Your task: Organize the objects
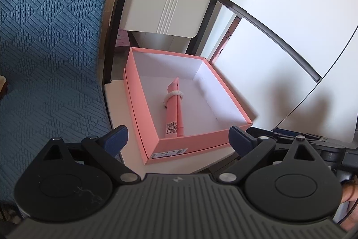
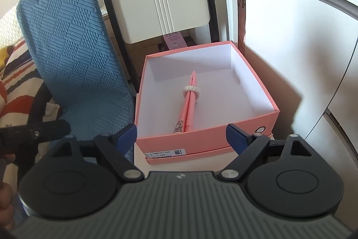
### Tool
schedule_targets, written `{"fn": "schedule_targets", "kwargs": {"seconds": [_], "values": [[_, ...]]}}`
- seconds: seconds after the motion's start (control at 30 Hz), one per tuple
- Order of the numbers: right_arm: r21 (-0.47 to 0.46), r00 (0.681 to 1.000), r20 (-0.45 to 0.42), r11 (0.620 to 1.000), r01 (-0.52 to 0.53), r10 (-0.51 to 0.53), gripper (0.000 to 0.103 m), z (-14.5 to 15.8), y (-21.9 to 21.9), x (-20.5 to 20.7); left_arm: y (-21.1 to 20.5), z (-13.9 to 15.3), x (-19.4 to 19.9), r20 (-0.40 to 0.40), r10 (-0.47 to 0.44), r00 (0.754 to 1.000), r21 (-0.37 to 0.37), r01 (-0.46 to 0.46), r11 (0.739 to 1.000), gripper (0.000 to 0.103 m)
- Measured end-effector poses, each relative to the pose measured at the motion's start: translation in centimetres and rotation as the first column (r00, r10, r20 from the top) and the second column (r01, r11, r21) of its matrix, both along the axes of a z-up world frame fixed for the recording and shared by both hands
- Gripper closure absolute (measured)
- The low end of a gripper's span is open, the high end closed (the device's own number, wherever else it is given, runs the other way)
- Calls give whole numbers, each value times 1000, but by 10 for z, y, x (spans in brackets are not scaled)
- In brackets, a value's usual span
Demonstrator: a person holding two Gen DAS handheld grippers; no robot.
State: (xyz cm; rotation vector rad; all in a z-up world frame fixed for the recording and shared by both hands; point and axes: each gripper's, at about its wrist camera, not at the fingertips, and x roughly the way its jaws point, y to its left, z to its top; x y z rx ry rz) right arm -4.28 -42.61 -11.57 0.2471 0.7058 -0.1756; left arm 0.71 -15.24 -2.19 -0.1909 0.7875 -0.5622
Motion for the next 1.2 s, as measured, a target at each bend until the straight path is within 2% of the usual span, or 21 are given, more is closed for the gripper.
{"fn": "schedule_targets", "kwargs": {"seconds": [1.2], "values": [[-37,1000,-27,999,3,-4,15,-1,4,-4,-2,1,-5,9,-29,1000,25,29,999,5]]}}
